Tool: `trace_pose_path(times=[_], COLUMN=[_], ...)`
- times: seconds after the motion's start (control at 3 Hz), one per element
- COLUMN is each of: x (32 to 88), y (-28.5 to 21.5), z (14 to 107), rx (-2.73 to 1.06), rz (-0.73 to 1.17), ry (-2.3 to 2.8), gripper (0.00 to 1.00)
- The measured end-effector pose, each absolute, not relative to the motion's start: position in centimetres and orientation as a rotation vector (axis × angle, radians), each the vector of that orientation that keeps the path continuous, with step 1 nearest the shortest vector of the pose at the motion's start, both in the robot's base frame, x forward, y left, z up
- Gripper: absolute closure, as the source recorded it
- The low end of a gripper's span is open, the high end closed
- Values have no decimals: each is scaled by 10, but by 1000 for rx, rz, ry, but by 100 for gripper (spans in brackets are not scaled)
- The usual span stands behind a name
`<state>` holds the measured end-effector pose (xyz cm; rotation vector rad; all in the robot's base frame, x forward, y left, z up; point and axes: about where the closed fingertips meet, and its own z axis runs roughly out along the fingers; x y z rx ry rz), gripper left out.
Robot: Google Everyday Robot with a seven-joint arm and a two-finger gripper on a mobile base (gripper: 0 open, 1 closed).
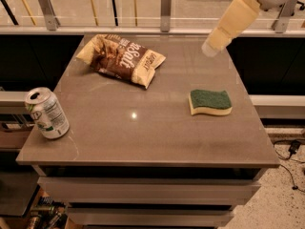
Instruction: Pick brown chip bag
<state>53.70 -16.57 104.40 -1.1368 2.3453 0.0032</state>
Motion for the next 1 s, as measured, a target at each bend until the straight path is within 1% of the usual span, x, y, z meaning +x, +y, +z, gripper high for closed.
trace_pose_path(times=[1.0], x=[622], y=[-111], z=[1025], rx=[-1056], rz=[-53], ry=[2397], gripper=[0])
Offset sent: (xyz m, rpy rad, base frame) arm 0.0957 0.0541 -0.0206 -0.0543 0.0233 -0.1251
